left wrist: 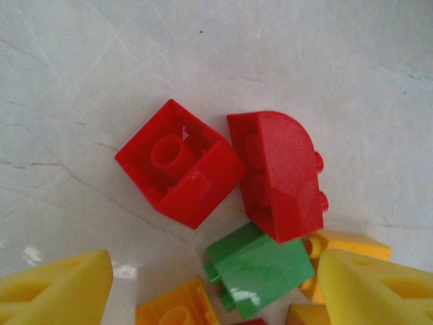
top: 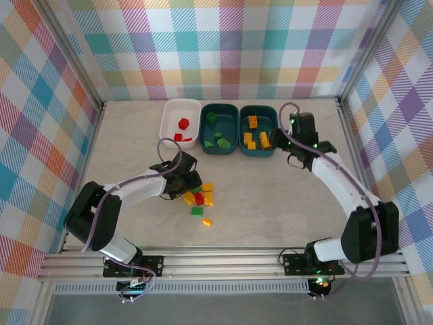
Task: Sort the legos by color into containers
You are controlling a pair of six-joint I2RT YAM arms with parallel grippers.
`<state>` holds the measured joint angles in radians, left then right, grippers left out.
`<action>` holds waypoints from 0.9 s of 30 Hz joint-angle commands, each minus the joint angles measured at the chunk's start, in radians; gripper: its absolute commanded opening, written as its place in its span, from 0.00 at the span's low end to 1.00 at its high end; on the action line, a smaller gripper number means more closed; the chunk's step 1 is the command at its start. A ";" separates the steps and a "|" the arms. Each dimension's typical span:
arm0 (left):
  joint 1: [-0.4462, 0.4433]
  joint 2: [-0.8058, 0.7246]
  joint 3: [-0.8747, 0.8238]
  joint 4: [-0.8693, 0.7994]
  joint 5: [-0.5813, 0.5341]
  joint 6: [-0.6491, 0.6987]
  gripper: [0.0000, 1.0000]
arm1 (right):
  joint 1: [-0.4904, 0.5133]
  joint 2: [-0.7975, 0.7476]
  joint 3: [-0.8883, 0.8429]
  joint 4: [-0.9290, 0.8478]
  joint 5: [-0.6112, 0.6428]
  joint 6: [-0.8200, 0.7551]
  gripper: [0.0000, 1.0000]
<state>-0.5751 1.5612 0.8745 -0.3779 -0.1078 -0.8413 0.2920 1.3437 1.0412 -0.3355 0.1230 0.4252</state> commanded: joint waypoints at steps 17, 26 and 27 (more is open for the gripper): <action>0.017 0.263 0.366 0.029 -0.052 0.048 0.84 | 0.164 -0.118 -0.263 0.167 0.081 0.072 0.66; -0.049 0.279 0.411 -0.133 -0.123 0.160 0.80 | 0.164 -0.121 -0.271 0.174 0.086 0.073 0.66; -0.060 0.273 0.411 -0.152 -0.145 0.179 0.81 | 0.164 -0.119 -0.271 0.174 0.083 0.072 0.66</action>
<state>-0.6018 1.8523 1.2690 -0.4191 -0.1795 -0.7395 0.4522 1.2461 0.7830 -0.1947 0.1986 0.4870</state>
